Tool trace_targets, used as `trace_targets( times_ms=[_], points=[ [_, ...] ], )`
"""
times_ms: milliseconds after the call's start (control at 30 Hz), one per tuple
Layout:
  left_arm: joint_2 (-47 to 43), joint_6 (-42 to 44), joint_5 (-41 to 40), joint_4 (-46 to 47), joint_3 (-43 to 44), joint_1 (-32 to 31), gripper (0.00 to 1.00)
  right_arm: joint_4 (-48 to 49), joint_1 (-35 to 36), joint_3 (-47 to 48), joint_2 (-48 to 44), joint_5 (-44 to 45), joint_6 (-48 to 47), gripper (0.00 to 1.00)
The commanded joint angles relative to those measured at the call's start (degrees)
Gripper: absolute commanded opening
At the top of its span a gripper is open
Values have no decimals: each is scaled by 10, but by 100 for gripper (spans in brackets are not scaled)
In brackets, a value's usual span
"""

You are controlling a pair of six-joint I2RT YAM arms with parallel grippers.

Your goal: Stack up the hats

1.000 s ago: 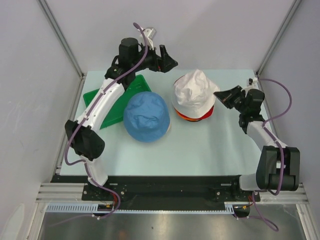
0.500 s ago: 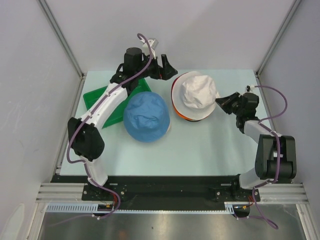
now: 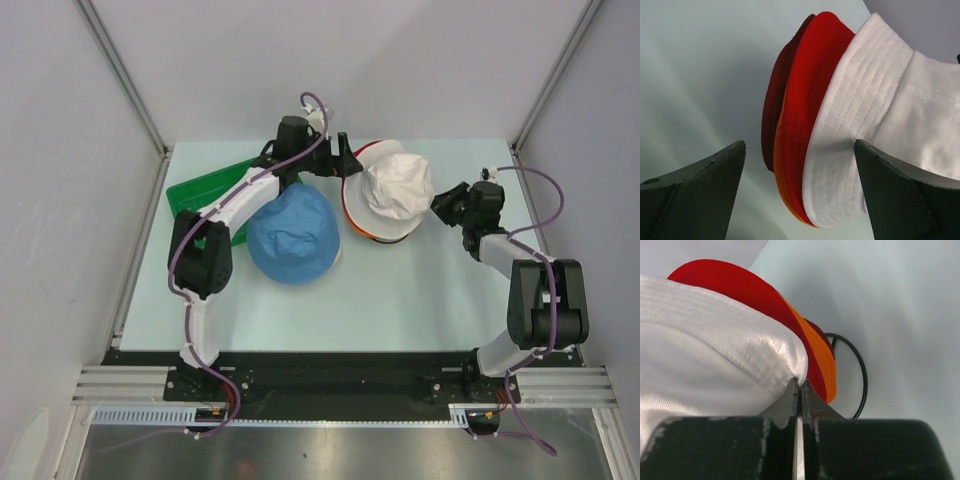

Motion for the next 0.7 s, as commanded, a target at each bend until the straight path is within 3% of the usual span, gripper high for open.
trace_targets(
  times_ms=[0, 300, 500, 567, 600, 667],
  points=[
    [18, 3, -24, -19, 52, -9, 94, -53, 23, 24, 19, 81, -42, 0],
    [36, 8, -103, -58, 61, -9, 93, -90, 53, 52, 49, 132, -64, 0],
    [-1, 10, -91, -40, 48, -10, 94, -83, 51, 50, 35, 114, -64, 3],
    [-22, 10, -95, -36, 54, -10, 96, -86, 46, 50, 22, 101, -71, 29],
    [-29, 10, -97, -35, 58, -10, 98, -87, 40, 49, 6, 99, -75, 58],
    [-46, 15, -103, -25, 64, -10, 100, -101, 34, 49, -12, 99, -91, 75]
  ],
)
